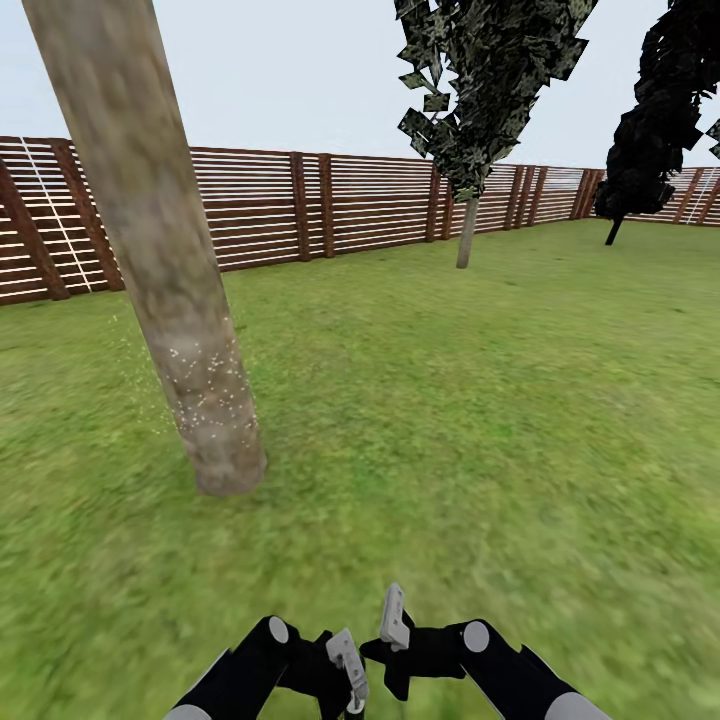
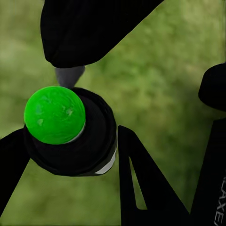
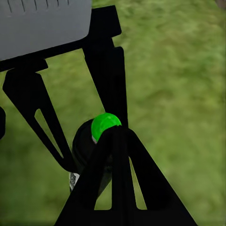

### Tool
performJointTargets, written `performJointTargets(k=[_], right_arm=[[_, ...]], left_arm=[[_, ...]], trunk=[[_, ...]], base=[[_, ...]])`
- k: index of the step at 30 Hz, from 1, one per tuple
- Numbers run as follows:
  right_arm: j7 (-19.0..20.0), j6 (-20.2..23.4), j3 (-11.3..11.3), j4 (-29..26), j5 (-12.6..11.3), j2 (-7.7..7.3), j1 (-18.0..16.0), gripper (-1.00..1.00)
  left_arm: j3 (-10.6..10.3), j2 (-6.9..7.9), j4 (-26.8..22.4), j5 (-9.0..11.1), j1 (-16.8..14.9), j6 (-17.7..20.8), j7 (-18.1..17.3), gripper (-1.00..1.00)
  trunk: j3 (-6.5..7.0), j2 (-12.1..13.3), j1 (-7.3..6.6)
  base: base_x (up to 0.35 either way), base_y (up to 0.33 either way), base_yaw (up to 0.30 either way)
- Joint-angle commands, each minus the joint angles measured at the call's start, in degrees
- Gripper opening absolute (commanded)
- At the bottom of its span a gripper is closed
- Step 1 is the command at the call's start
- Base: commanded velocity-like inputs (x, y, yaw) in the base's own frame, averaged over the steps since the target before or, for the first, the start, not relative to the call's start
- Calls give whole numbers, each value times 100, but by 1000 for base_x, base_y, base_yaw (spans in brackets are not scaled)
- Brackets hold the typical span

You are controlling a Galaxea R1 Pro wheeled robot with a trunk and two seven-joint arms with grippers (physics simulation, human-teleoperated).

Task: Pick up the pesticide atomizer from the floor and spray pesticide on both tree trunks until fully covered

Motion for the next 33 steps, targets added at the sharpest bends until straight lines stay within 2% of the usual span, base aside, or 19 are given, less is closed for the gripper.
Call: performJointTargets(k=[1,10,14,15,16,18,19,20,21,23,24,25,27,28,29,30,31,32,33], right_arm=[[0,0,0,0,0,0,0,-100],[1,0,0,0,0,0,0,-100],[5,0,0,0,0,0,0,-100],[3,0,0,-3,0,0,0,-100],[6,0,0,-6,-3,0,0,-100],[8,0,0,-5,0,0,0,-100],[9,0,0,-2,0,0,0,-100],[9,0,0,-1,0,0,0,-100],[9,-3,2,6,0,-5,0,100],[6,-8,8,32,1,-29,0,100],[-2,-13,4,44,1,-36,0,100],[-38,-21,-7,61,-3,-50,0,100],[-375,-30,-51,394,-31,-114,3,100],[-561,-35,-61,611,-40,-122,5,100],[-1323,-102,-79,1313,-70,-109,13,100],[-1947,-370,-91,1751,-123,-104,20,100],[-2399,-684,-166,1983,-345,-103,26,100],[-2935,-1096,-419,2240,-1134,-116,69,100],[-3090,-1243,-498,2341,-1513,-123,115,100]], left_arm=[[0,0,0,5,0,-1,0,-100],[8,0,0,15,0,-9,-9,-100],[-12,70,89,-45,12,5,27,-100],[-6,119,97,-59,21,23,34,-100],[-7,254,101,-65,28,48,39,-100],[-8,633,105,-71,44,88,37,-100],[-9,771,105,-72,44,94,36,-100],[-9,829,105,-72,48,93,35,-100],[-7,934,105,-70,55,83,35,-100],[16,1111,105,-63,62,58,45,-100],[27,1144,105,-53,66,68,67,-100],[105,1174,103,-26,70,73,243,-100],[684,1140,115,94,93,34,1372,-100],[875,1129,130,182,108,22,1667,-100],[1303,1126,311,616,147,-195,2132,-100],[1563,1154,499,1037,164,-593,2269,-100],[1698,1175,638,1302,206,-862,2323,-100],[1855,1192,740,1530,358,-1101,2519,-100],[1941,1196,757,1599,445,-1175,2686,-100]], trunk=[[0,0,0],[0,0,0],[0,0,0],[0,0,0],[0,0,0],[0,0,0],[0,0,0],[0,0,0],[0,0,0],[0,0,0],[0,0,0],[0,0,0],[0,0,0],[0,0,0],[0,0,0],[0,0,0],[0,0,0],[0,0,0],[0,0,0]], base=[[0,0,0],[0,0,0],[0,0,0],[0,0,0],[0,0,0],[0,0,0],[0,0,0],[0,0,0],[0,0,0],[0,0,0],[0,0,0],[0,0,0],[0,0,0],[0,0,0],[0,0,0],[0,0,0],[0,0,0],[0,0,0],[0,0,0]])
